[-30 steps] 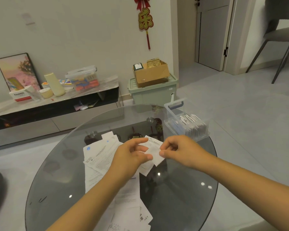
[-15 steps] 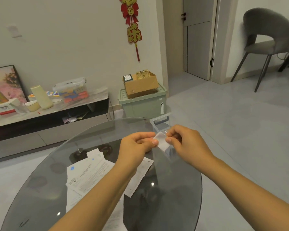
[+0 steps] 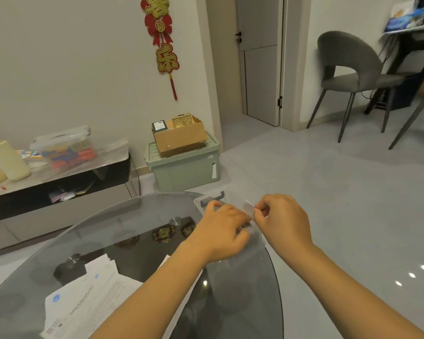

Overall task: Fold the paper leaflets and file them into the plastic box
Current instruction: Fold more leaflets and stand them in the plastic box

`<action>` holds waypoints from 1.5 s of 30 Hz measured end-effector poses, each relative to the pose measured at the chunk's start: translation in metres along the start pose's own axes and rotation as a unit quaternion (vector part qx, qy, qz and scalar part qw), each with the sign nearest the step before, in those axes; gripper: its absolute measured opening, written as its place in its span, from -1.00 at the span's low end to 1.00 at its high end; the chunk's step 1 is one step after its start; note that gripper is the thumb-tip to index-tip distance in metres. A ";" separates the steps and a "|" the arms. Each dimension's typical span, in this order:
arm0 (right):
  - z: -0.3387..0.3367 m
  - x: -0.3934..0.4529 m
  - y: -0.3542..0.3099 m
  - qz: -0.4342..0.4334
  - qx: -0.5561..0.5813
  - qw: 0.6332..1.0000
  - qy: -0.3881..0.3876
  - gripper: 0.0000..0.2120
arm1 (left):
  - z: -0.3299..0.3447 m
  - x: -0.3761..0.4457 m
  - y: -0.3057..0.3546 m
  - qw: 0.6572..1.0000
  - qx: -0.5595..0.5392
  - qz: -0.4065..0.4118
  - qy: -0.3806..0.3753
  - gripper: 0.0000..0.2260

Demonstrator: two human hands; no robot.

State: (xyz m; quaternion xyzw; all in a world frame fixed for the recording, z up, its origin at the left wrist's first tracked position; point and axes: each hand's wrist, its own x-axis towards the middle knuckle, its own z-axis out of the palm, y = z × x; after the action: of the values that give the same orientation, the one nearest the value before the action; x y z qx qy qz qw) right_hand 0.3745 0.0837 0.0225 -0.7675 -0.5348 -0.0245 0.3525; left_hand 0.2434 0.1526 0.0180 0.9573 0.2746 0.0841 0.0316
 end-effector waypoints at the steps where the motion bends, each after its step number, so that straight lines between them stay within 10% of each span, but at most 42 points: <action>1: 0.002 0.002 0.001 -0.002 -0.001 1.000 -0.004 -0.83 | 0.002 0.003 -0.001 1.000 0.005 0.010 -0.003 -0.34; 24: 0.020 0.022 -0.008 0.015 -0.126 0.985 -0.117 -0.90 | 0.019 -0.002 -0.008 0.998 0.001 0.020 0.056 -0.39; 35: 0.011 0.028 0.007 0.138 0.153 0.974 -0.097 -0.85 | 0.015 -0.003 -0.007 0.997 -0.059 0.002 0.043 -0.56; 45: 0.013 0.025 0.011 0.099 0.162 0.975 -0.113 -0.84 | 0.014 0.004 -0.010 0.998 0.041 0.004 -0.038 -0.26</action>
State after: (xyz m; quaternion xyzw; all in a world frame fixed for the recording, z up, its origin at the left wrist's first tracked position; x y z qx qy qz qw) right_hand 0.3897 0.1091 0.0175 -0.7476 -0.4891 0.1841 0.4099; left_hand 0.2443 0.1633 0.0037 0.9613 0.2729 0.0369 0.0028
